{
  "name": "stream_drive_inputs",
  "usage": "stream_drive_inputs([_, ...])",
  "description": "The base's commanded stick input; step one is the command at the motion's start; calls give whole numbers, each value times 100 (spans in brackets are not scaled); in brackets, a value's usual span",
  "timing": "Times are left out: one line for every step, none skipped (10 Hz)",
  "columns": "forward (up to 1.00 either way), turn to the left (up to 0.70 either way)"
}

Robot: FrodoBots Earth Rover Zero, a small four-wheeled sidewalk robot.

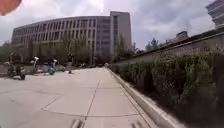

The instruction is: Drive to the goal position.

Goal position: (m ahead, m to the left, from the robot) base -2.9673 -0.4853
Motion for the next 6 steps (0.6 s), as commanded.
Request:
stream_drive_inputs([8,0])
stream_drive_inputs([61,0])
stream_drive_inputs([70,30])
stream_drive_inputs([70,35])
stream_drive_inputs([70,35])
stream_drive_inputs([70,35])
